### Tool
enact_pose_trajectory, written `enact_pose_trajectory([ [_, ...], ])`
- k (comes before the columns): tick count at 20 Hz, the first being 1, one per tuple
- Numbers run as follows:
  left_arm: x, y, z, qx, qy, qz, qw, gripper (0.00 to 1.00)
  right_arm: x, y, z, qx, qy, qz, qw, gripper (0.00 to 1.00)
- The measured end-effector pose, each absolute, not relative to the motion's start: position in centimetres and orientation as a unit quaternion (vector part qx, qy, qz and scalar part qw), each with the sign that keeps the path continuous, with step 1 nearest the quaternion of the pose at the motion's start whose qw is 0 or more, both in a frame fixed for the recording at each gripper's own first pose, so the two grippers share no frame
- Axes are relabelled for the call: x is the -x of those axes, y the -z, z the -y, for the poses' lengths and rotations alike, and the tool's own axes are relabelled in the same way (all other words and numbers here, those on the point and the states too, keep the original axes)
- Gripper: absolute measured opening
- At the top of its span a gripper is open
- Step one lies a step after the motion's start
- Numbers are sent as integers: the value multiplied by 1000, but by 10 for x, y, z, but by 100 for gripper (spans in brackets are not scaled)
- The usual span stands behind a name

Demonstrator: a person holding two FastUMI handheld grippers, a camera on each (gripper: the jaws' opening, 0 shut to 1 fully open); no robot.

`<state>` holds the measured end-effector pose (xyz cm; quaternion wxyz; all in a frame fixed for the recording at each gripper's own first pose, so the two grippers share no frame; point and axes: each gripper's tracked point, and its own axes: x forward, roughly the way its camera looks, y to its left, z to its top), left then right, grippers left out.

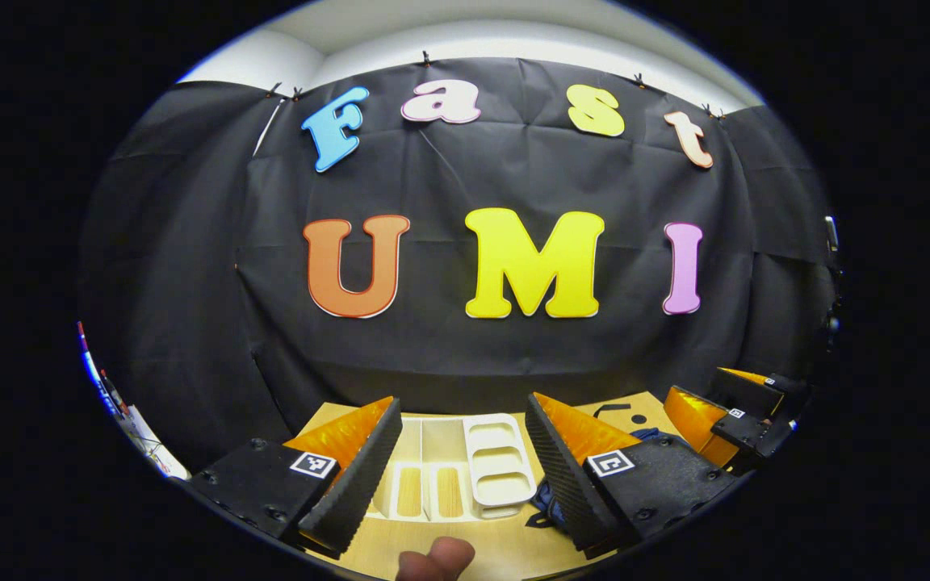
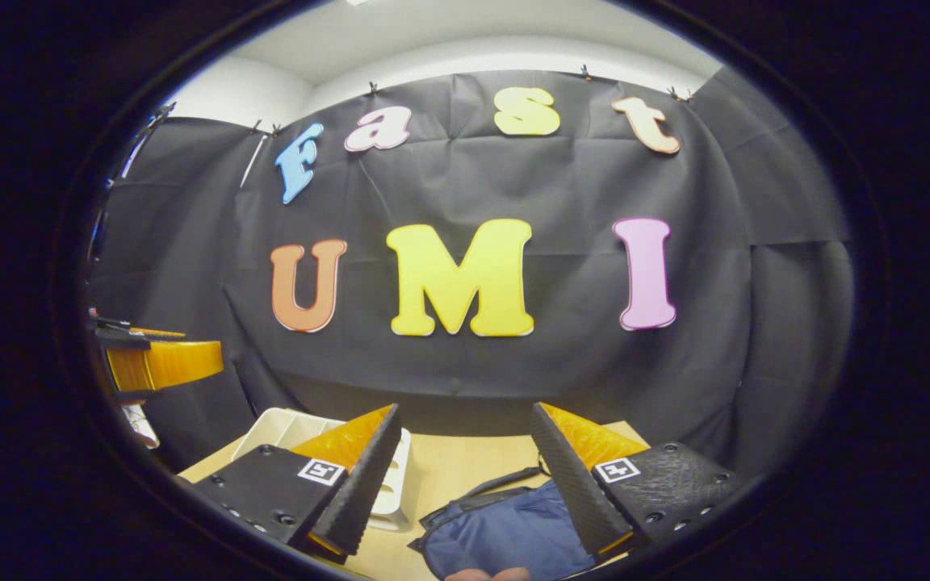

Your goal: Open the schoolbag, grab two books from the bookshelf and put them into the schoolbag.

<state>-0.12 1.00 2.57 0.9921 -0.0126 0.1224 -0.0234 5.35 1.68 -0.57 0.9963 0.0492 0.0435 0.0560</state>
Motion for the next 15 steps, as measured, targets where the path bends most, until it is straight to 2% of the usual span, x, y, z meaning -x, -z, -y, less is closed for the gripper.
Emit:
enact_pose_trajectory([
  [4,7,-36,-4,3,18,-101,995,97,-37,-20,-1,-40,-37,-18,998,96],
  [6,9,-39,-6,9,4,-90,996,97,-35,-27,0,-30,-23,-6,999,93],
  [7,10,-40,-6,14,-1,-88,996,94,-33,-29,0,-28,-20,-4,999,93],
  [9,13,-37,-5,18,-6,-90,996,96,-31,-28,-4,-31,-23,-7,999,99],
  [10,14,-36,-6,20,-7,-91,996,97,-31,-29,-3,-32,-25,-7,999,94],
  [12,15,-38,-6,18,-8,-88,996,98,-32,-31,-2,-31,-26,-7,999,98],
  [13,15,-40,-8,14,-10,-84,996,94,-32,-34,-2,-31,-27,-4,999,98],
  [15,13,-42,-8,12,-9,-79,997,97,-32,-38,-2,-32,-27,1,999,98],
])
